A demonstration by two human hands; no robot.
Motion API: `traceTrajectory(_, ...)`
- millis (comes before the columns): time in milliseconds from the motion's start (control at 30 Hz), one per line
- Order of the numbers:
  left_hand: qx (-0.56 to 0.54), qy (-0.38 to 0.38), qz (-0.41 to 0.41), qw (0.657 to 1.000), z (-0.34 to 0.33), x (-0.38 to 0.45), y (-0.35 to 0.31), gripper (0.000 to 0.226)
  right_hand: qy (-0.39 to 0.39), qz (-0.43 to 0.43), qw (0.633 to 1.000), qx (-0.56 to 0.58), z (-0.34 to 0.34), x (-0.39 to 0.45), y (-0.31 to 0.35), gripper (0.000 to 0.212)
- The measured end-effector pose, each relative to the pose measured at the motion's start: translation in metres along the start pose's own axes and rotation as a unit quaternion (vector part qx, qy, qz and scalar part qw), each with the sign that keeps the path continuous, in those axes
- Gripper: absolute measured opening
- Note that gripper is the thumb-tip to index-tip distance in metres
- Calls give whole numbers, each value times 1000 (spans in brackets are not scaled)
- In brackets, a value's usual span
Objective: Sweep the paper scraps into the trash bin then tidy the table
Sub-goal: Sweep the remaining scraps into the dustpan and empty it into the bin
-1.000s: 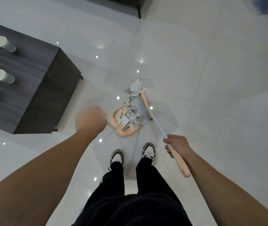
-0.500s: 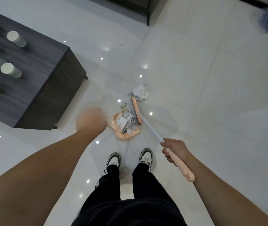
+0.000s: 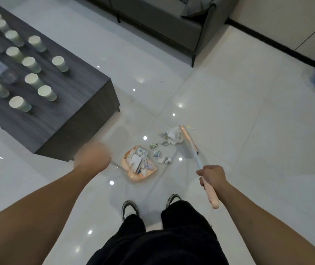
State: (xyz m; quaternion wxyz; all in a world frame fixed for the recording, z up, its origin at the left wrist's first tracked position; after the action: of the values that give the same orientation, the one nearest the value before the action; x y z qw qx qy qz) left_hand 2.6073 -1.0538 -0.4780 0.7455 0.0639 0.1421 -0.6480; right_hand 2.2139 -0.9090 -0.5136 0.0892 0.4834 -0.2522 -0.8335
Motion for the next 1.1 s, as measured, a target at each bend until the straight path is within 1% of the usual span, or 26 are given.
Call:
traceTrajectory(100,-5,2,36,999,-6,4,8,21,0,3,1000,-7,1,29,29,15)
traceTrajectory(200,-7,11,65,998,-19,7,5,24,9,10,1000,-27,0,78,63,12)
traceTrajectory(267,6,16,64,998,-26,8,-7,27,17,11,999,-41,-1,112,84,15)
traceTrajectory(367,33,24,45,998,-29,14,-28,24,38,19,997,-65,-11,153,103,15)
traceTrajectory(467,38,31,50,998,-29,24,-41,25,80,3,992,-93,-26,173,101,19)
traceTrajectory(567,35,26,66,997,-27,33,-42,25,132,-6,975,-181,-41,168,81,24)
traceTrajectory(667,38,24,67,997,-23,42,-46,25,162,5,958,-238,-49,147,60,12)
traceTrajectory(700,39,24,64,997,-22,44,-48,24,163,4,955,-249,-50,140,53,16)
traceTrajectory(733,40,23,60,997,-21,47,-50,22,167,-2,952,-255,-51,134,46,28)
traceTrajectory(767,37,20,55,998,-20,49,-53,18,177,-9,952,-249,-53,127,40,36)
traceTrajectory(800,32,18,50,998,-18,51,-56,14,189,-19,954,-233,-55,119,35,40)
traceTrajectory(833,29,15,45,998,-17,54,-57,10,201,-36,956,-209,-58,110,31,37)
traceTrajectory(900,25,10,35,999,-14,57,-57,7,223,-73,957,-170,-66,92,23,25)
traceTrajectory(967,17,-4,30,999,-12,57,-50,6,233,-96,956,-149,-74,75,15,20)
traceTrajectory(1033,18,-12,18,1000,-12,55,-42,8,237,-127,956,-114,-80,61,2,20)
traceTrajectory(1100,16,-11,8,1000,-13,56,-33,10,238,-160,956,-63,-88,47,-13,23)
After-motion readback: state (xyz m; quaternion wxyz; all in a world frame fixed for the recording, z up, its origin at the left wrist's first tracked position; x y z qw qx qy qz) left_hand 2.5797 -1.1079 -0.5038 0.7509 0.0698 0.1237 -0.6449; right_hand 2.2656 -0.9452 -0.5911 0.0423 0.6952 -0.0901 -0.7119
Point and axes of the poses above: each hand's wrist, its own x-axis towards the middle knuckle, its own z-axis out of the back of the hand, y = z × x, the point moved 6 cm from there along x, towards the middle knuckle, and after that the axes turned 5 degrees about -y, right-handed, at the moved point
